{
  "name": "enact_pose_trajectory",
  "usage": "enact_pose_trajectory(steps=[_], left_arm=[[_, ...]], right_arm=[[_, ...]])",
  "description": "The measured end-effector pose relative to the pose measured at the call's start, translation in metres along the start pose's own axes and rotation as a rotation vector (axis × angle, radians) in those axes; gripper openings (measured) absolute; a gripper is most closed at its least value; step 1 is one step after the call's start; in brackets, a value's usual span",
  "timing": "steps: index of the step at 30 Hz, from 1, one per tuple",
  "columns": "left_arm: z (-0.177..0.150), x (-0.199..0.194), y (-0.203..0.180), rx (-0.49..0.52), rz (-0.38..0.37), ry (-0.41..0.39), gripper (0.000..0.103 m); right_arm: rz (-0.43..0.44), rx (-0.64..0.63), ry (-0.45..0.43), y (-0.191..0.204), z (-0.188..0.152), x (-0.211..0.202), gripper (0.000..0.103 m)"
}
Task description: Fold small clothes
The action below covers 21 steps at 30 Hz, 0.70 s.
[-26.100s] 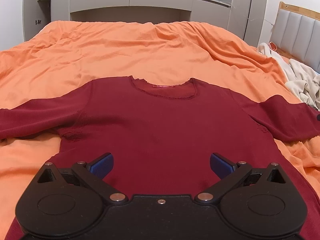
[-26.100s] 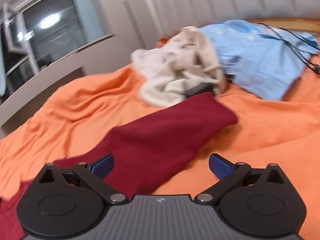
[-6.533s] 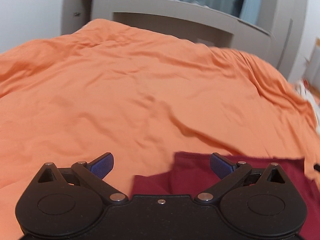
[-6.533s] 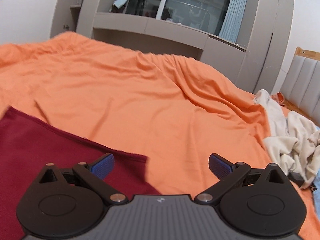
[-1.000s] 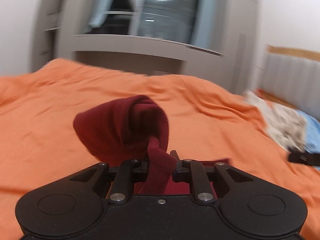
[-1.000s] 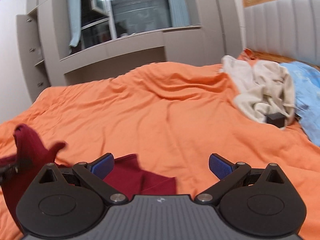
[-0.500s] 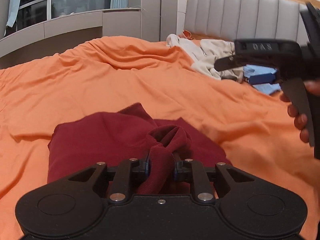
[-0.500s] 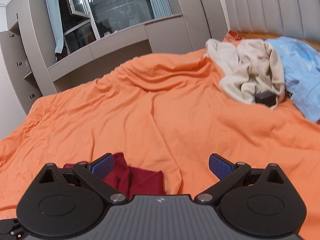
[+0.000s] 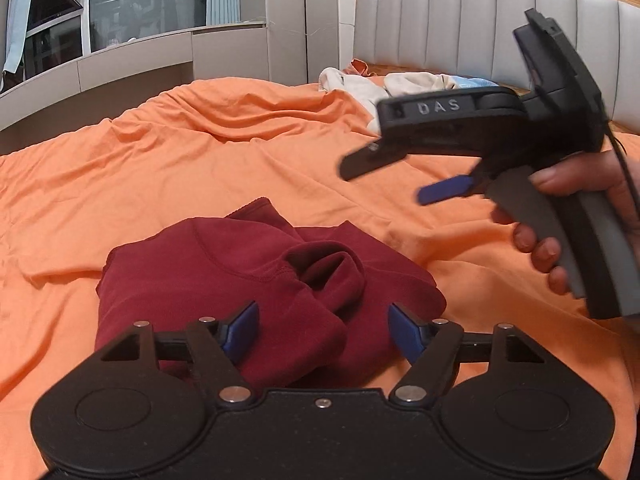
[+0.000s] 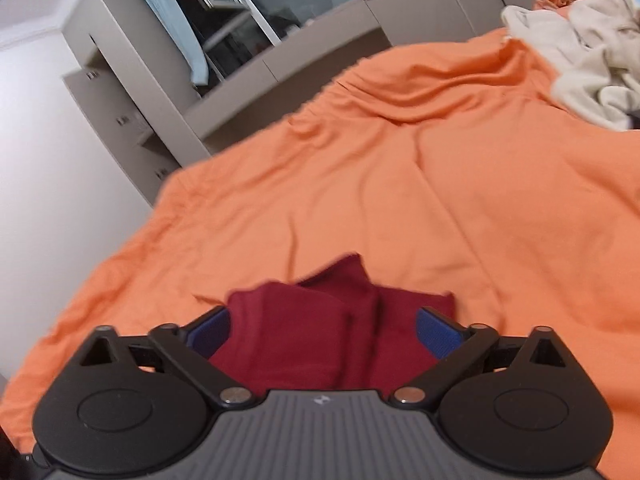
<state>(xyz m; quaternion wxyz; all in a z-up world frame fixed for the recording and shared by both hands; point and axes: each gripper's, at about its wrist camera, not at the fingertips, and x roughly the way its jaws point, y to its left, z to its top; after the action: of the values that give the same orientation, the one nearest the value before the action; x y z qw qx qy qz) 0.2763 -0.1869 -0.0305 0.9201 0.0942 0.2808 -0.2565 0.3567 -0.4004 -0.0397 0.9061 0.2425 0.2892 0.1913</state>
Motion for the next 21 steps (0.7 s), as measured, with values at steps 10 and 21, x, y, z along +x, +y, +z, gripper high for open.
enact_pose_trajectory(steps=[10,21], left_arm=[[-0.003,-0.017,0.011,0.003,0.01,-0.006,0.069],[-0.021,-0.026,0.016,0.056,-0.03,-0.021,0.027]], right_arm=[[-0.041,-0.141,0.128,0.015,-0.011,0.05,0.055],[-0.057,-0.142,0.202,0.011,-0.015,0.075,0.033]])
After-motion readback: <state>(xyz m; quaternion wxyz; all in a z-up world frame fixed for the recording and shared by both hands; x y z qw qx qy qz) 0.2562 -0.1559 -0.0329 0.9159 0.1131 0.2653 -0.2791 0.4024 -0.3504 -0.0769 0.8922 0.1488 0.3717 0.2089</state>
